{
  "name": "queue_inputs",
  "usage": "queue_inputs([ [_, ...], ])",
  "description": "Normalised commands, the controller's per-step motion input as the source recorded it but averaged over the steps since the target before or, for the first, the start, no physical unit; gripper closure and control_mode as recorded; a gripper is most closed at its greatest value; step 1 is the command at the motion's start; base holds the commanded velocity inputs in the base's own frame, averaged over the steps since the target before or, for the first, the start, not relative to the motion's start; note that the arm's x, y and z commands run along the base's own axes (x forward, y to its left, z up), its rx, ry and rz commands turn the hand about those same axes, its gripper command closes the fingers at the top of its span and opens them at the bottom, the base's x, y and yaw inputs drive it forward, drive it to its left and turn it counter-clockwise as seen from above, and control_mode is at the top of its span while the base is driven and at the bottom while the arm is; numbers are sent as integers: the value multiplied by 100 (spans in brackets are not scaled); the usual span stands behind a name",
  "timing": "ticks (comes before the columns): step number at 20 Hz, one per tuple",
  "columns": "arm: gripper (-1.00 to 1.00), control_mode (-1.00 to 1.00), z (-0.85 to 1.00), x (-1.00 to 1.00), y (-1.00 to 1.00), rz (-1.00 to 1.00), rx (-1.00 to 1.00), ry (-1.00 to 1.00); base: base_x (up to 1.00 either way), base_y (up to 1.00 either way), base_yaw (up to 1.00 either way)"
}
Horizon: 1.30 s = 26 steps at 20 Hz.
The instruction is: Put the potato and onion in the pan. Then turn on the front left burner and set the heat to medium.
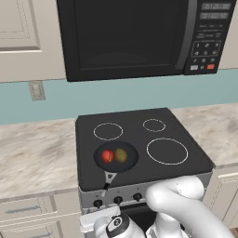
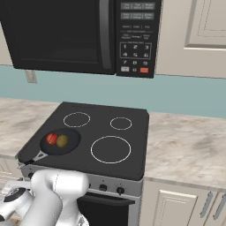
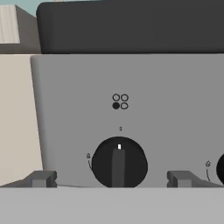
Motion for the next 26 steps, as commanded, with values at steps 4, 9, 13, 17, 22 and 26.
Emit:
queue_inputs([
  [4, -100, -100, 0, 2, 0, 0, 2, 0, 0, 0, 0],
  [9, -100, -100, 0, 16, -2, 0, 3, 0, 0, 0, 0],
  [13, -100, -100, 0, 10, -11, 0, 2, 0, 0, 0, 0],
  [17, -100, -100, 0, 9, -2, 0, 2, 0, 0, 0, 0],
  [22, -100, -100, -8, 2, 0, 0, 0, 0, 0, 0, 0],
  [26, -100, -100, -4, 1, 0, 0, 0, 0, 0, 0, 0],
])
